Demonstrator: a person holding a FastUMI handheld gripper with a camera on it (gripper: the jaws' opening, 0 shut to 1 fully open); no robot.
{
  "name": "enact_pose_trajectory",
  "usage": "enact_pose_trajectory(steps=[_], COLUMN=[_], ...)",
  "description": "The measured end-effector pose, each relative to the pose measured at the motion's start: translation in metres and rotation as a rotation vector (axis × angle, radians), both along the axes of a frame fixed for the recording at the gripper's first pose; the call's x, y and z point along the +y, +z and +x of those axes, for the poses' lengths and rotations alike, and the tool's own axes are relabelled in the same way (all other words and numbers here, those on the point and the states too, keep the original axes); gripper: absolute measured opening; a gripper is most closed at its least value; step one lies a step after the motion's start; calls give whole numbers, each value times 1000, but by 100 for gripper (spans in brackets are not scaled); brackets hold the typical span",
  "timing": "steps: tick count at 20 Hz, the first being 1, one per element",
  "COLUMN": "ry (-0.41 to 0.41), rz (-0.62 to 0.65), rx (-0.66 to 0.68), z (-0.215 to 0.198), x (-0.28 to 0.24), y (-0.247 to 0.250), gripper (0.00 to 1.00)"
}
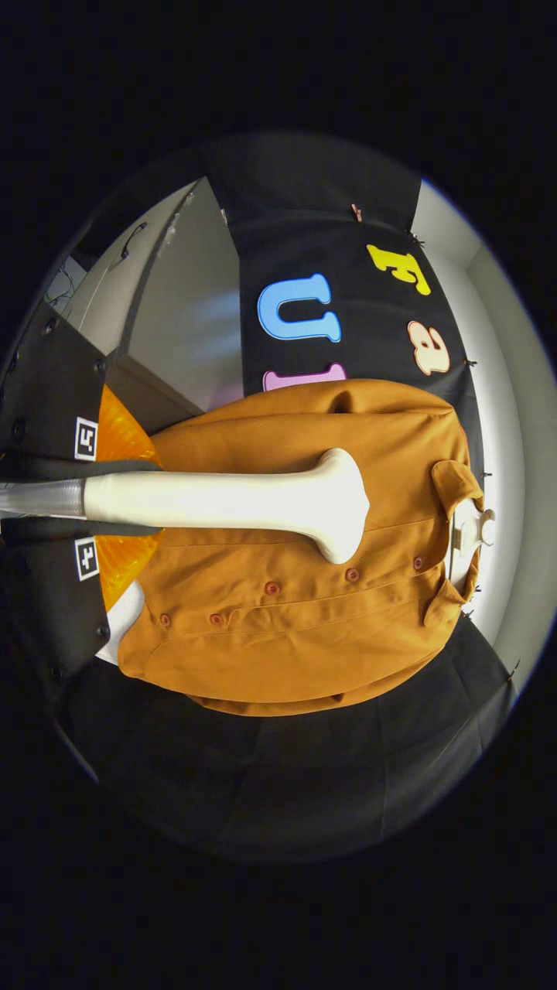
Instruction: Iron the clothes twice with a garment steamer, once on the left side and once on the right side.
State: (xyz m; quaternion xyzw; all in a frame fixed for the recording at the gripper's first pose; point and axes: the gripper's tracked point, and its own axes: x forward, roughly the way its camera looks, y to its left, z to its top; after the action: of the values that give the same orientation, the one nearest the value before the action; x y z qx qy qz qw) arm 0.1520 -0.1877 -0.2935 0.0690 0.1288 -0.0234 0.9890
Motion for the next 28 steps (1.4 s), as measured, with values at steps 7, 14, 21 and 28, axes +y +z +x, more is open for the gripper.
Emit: enact_pose_trajectory(steps=[7, 14, 21, 28], ry=[6, 6, 22, 32], rz=[17, 41, 54, 57], rx=[123, 227, 257, 157], z=[-24, -55, -87, -107], x=[3, 7, 18, 19], y=[-59, -99, -101, -39], gripper=[21, 21, 21, 21])
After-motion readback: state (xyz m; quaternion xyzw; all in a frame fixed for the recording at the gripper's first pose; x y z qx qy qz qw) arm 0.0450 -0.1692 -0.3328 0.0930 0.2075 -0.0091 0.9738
